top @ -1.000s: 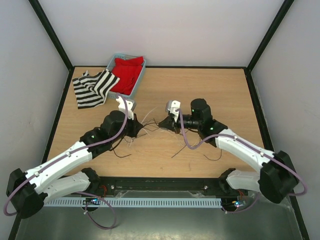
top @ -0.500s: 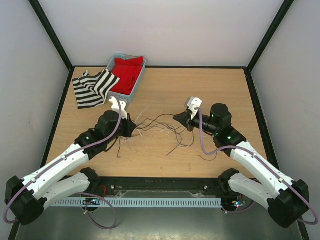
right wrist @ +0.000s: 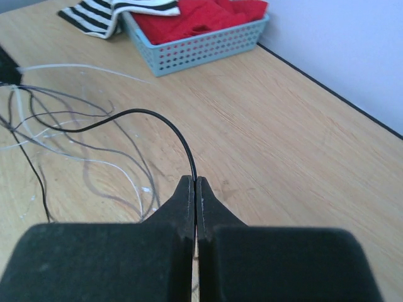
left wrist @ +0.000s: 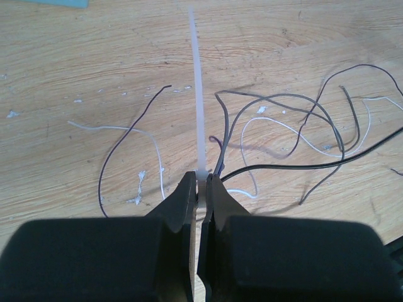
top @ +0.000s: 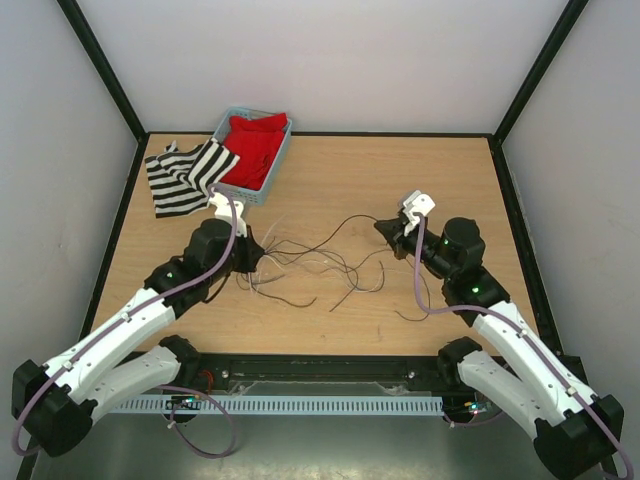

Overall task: Zip-tie the wires
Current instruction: Adjust the cable at the center of the board.

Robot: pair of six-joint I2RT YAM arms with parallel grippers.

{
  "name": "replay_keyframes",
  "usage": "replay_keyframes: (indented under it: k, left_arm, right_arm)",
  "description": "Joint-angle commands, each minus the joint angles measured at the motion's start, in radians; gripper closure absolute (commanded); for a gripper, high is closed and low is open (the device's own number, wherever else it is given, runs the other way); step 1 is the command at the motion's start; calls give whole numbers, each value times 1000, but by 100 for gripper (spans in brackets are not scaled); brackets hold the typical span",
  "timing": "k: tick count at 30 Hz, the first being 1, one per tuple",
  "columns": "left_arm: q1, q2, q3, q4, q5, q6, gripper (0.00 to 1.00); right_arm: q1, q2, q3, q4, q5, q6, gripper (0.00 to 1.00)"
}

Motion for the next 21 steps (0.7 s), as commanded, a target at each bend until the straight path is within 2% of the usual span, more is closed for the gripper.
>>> replay_keyframes:
  k: [1, 9, 15, 21]
  left_arm:
    - [19, -14, 11, -21, 9, 9, 100]
    - [44, -13, 16, -37, 15, 16, 100]
    - [66, -17, 20, -42, 35, 19, 100]
    - [82, -15, 21, -42, 45, 22, 100]
  right_arm:
    - [-18, -15, -19, -16, 149, 50, 100]
    - [-66, -25, -41, -27, 368, 132, 100]
    - [-171, -14, -60, -41, 381, 205, 100]
    - [-210, 13, -61, -58, 392, 213, 100]
